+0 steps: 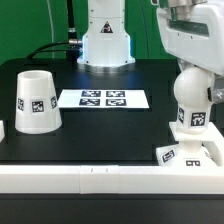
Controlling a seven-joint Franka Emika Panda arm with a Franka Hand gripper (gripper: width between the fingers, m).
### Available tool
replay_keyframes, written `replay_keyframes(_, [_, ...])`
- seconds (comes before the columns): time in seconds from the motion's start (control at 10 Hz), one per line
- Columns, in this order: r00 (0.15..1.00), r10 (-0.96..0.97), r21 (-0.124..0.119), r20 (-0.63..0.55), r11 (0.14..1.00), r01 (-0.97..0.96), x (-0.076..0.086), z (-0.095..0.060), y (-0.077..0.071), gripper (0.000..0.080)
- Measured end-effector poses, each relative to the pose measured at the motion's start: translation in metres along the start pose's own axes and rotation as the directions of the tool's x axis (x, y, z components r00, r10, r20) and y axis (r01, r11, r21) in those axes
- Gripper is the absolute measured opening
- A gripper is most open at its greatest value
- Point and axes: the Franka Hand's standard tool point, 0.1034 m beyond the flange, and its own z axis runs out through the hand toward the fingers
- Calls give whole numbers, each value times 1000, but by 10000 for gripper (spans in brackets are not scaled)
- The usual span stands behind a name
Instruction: Assemble lamp
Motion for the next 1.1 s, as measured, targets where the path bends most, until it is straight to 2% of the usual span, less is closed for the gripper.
replay_keyframes(0.1, [995,-99,-4,-1,995,99,0,0,0,698])
replay_keyframes(0.2, [976,-219,-24,3,975,219,-1,-1,2,699])
replay_keyframes(0.4, [937,-349,-21,5,937,349,-1,-2,1,699])
replay_keyframes(0.8, [762,-648,-19,12,761,648,0,-2,1,699])
replay_keyframes(0.9, [666,-746,-51,32,664,746,3,-3,5,699])
replay_keyframes(1.1, [501,-865,-74,33,498,864,6,-4,5,699])
